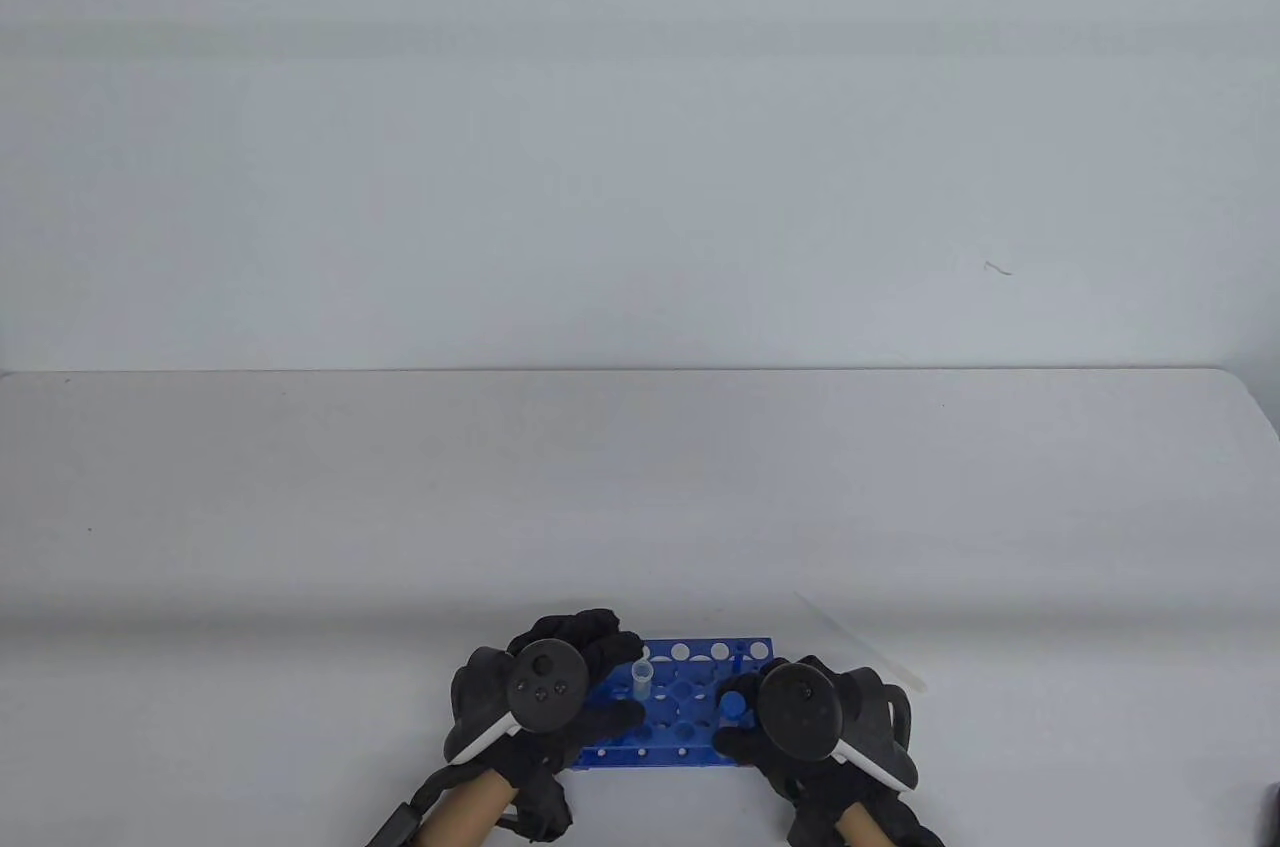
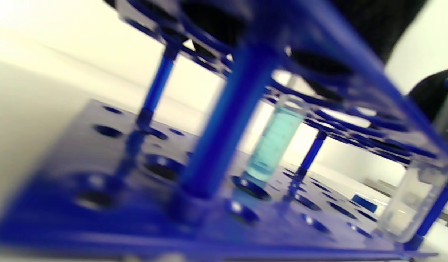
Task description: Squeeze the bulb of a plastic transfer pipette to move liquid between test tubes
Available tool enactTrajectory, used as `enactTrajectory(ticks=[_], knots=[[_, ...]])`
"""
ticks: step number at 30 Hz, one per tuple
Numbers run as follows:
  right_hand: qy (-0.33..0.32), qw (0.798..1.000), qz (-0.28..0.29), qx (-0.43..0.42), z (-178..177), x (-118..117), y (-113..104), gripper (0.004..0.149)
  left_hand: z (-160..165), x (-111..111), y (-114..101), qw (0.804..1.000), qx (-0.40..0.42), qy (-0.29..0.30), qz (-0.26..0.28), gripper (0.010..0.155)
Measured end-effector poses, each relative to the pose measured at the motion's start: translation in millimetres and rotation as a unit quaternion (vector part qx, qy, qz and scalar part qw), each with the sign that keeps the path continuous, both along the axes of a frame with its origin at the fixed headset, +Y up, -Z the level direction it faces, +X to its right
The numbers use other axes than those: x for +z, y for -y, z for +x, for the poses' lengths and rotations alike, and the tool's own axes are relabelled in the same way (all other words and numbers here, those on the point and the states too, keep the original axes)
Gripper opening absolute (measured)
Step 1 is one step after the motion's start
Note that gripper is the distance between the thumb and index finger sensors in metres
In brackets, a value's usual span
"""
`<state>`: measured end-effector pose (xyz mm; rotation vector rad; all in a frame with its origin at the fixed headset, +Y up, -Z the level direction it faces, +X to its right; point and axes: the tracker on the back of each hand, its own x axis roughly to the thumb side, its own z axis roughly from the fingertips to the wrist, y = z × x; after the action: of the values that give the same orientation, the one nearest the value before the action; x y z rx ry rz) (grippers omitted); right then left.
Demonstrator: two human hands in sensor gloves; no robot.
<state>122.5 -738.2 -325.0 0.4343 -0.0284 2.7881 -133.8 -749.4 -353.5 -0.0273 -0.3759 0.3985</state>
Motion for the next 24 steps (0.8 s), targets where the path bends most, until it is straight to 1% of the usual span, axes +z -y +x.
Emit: enactTrajectory(ticks=[2, 4, 6, 8, 9, 11, 12, 14, 16, 17, 20, 24], knots=[[0.0, 1.0, 0.0, 0.0, -0.2, 0.1, -0.6, 0.051, -10.2, 0.6, -10.2, 1.0, -0.004, -0.015, 0.003, 0.086], [-0.001, 1.0, -0.002, 0.0, -0.3, 0.0, -1.0, 0.051, -21.6, 3.2, -27.3, 0.999, 0.015, -0.032, 0.018, 0.09], [-0.001, 1.0, -0.004, 0.0, -0.2, -0.1, -1.1, 0.051, -28.3, 9.5, -47.9, 0.997, 0.045, -0.042, 0.054, 0.091], [-0.001, 1.0, -0.005, 0.0, -0.3, -0.2, -1.3, 0.051, -25.2, 18.7, -67.0, 0.994, 0.054, -0.03, 0.095, 0.09], [-0.002, 1.0, -0.005, 0.0, -0.3, -0.3, -1.5, 0.051, -21.4, 22.7, -73.0, 0.992, 0.053, -0.022, 0.111, 0.089], [-0.001, 1.0, -0.006, 0.0, -0.4, -0.4, -1.7, 0.051, -3.9, 34.5, -87.0, 0.989, 0.029, 0.009, 0.143, 0.088], [-0.001, 1.0, -0.006, -0.001, -0.4, -0.4, -1.7, 0.05, 3.4, 37.8, -89.9, 0.988, 0.02, 0.017, 0.149, 0.087], [-0.001, 1.0, -0.006, -0.001, -0.4, -0.5, -1.7, 0.05, 30.0, 45.4, -92.5, 0.986, -0.014, 0.052, 0.155, 0.085], [-0.001, 1.0, -0.005, -0.001, -0.4, -0.5, -1.7, 0.05, 51.3, 49.2, -90.8, 0.984, -0.053, 0.07, 0.156, 0.081], [-0.001, 1.0, -0.005, -0.001, -0.4, -0.4, -1.8, 0.05, 65.3, 49.9, -88.5, 0.982, -0.086, 0.078, 0.151, 0.08], [-0.001, 1.0, -0.005, -0.002, -0.3, -0.6, -1.8, 0.05, 88.9, 47.7, -81.6, 0.978, -0.135, 0.075, 0.142, 0.076], [-0.002, 1.0, -0.006, -0.002, -0.3, -0.7, -1.9, 0.05, 109.5, 41.4, -73.3, 0.979, -0.145, 0.081, 0.114, 0.069]])
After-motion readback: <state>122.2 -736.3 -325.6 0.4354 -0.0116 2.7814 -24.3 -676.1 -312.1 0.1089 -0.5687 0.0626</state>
